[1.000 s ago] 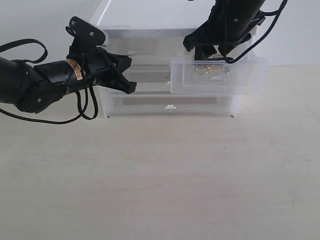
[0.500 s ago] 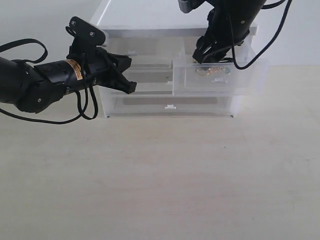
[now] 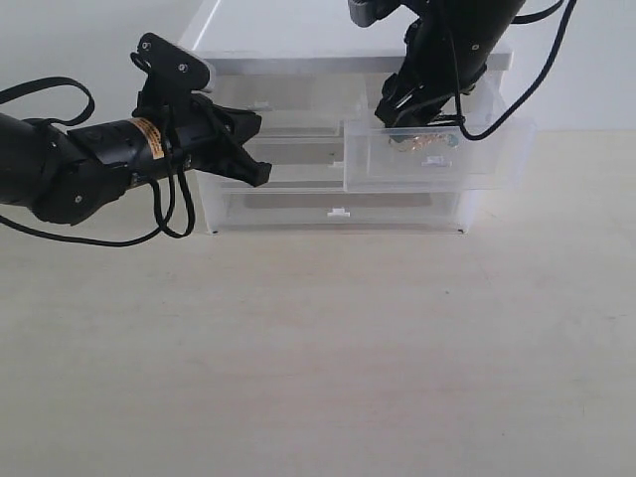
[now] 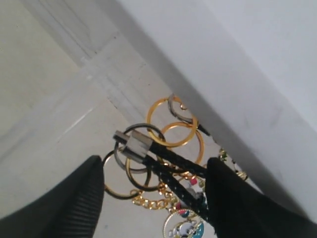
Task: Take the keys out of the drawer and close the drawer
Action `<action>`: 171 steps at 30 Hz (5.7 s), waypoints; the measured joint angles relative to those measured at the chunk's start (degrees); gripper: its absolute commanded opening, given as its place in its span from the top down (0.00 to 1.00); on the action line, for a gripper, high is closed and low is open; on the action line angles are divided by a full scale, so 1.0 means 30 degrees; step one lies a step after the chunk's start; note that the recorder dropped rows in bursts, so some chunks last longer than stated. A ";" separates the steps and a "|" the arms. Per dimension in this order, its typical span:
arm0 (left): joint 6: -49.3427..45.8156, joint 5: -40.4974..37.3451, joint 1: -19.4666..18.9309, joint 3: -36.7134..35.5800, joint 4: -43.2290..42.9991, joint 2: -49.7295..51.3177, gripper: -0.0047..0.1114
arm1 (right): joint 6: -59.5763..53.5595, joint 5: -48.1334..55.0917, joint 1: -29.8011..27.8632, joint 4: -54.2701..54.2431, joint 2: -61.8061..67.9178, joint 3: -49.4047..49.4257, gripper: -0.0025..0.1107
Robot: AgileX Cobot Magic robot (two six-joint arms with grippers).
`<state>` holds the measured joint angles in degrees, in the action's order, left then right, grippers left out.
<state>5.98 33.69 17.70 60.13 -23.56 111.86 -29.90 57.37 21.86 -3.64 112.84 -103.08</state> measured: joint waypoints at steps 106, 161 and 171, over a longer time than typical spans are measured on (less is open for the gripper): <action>0.0000 -0.0030 0.0000 0.0008 0.0000 0.0000 0.92 | 0.3176 0.0517 0.0164 0.3231 0.0271 0.0080 0.48; 0.0483 0.0161 0.0000 0.0008 0.0000 0.0000 0.92 | 0.3193 0.3259 0.0131 -0.0366 -0.7509 0.0143 0.98; 0.0483 0.0161 0.0000 0.0008 0.0000 0.0000 0.92 | 0.3234 0.0160 0.0131 -0.3707 -1.2703 0.7929 0.98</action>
<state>7.43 34.18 17.70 60.16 -23.56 111.86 -20.20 57.85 22.25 -14.76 74.73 -79.29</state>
